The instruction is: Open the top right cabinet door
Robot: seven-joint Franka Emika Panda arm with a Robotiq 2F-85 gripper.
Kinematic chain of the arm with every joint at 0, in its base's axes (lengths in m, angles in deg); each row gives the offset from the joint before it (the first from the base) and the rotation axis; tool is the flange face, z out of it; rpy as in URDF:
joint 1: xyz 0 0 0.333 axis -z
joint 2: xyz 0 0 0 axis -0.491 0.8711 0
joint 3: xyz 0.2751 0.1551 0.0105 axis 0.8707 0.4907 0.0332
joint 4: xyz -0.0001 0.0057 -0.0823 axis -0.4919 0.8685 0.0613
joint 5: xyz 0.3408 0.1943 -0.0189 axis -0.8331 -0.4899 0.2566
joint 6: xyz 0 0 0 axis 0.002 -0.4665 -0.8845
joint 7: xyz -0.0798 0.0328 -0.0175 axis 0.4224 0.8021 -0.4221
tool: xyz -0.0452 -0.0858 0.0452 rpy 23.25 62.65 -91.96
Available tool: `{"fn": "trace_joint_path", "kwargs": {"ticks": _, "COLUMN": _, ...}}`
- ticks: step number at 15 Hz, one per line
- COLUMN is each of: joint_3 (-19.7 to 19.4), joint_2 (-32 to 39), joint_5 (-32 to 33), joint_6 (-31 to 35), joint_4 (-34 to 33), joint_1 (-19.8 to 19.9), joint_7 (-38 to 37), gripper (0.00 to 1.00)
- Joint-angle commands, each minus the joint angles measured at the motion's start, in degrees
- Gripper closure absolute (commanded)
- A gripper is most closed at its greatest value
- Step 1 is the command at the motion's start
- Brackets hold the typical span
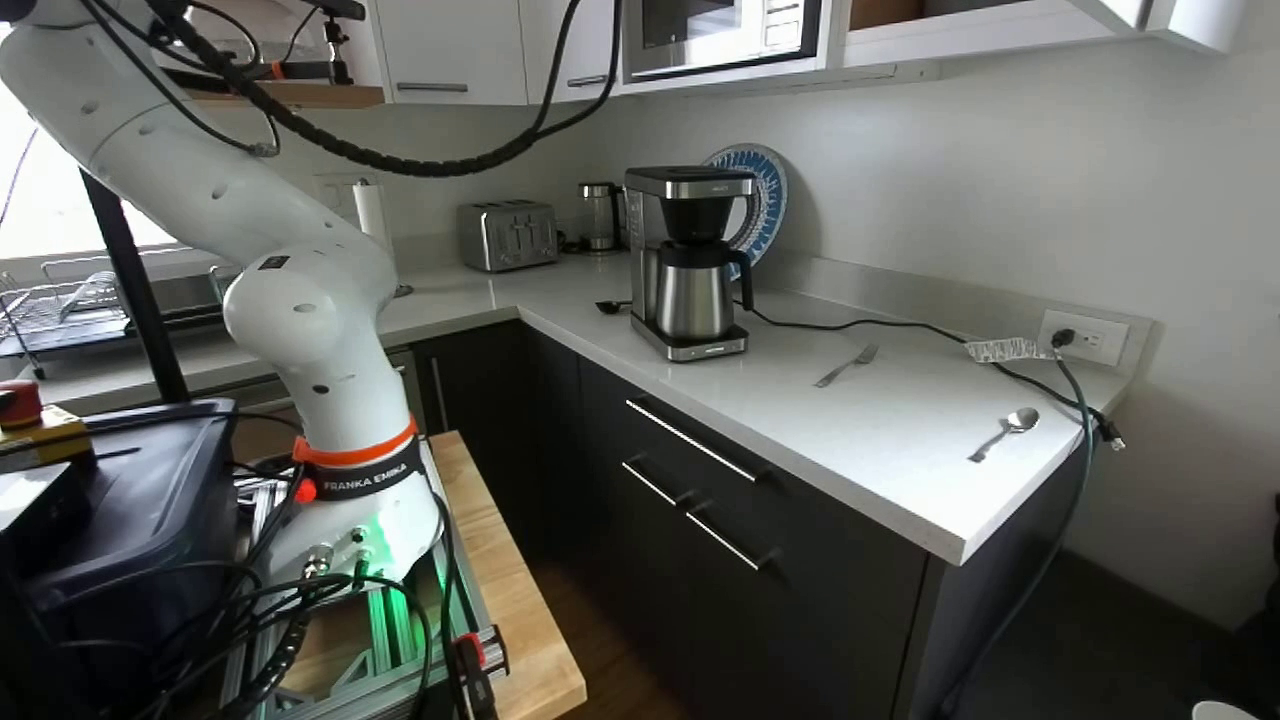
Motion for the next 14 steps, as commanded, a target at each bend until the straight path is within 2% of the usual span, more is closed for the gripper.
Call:
{"fn": "trace_joint_path", "kwargs": {"ticks": 1, "joint_3": 1.52, "joint_2": 1.22, "joint_5": -0.62, "joint_6": -8.00, "joint_4": -3.90, "joint_1": -4.37, "joint_7": 2.43, "gripper": 1.00}}
{"fn": "trace_joint_path", "kwargs": {"ticks": 2, "joint_3": 1.78, "joint_2": 1.72, "joint_5": -0.24, "joint_6": -10.71, "joint_4": -5.44, "joint_1": -5.34, "joint_7": 3.18, "gripper": 1.00}}
{"fn": "trace_joint_path", "kwargs": {"ticks": 3, "joint_3": 2.40, "joint_2": 2.56, "joint_5": 0.58, "joint_6": -15.72, "joint_4": -7.78, "joint_1": -5.57, "joint_7": 2.30, "gripper": 0.74}}
{"fn": "trace_joint_path", "kwargs": {"ticks": 4, "joint_3": 2.95, "joint_2": 3.67, "joint_5": 1.92, "joint_6": -20.03, "joint_4": -10.22, "joint_1": -5.38, "joint_7": 1.94, "gripper": 0.73}}
{"fn": "trace_joint_path", "kwargs": {"ticks": 8, "joint_3": 4.26, "joint_2": 9.25, "joint_5": 6.82, "joint_6": -36.70, "joint_4": -22.16, "joint_1": -5.49, "joint_7": 2.95, "gripper": 0.44}}
{"fn": "trace_joint_path", "kwargs": {"ticks": 12, "joint_3": 8.64, "joint_2": 12.69, "joint_5": 14.43, "joint_6": -43.71, "joint_4": -27.99, "joint_1": -4.97, "joint_7": 3.38, "gripper": 0.13}}
{"fn": "trace_joint_path", "kwargs": {"ticks": 14, "joint_3": 11.07, "joint_2": 13.25, "joint_5": 19.33, "joint_6": -43.67, "joint_4": -28.18, "joint_1": -5.06, "joint_7": 4.12, "gripper": 0.01}}
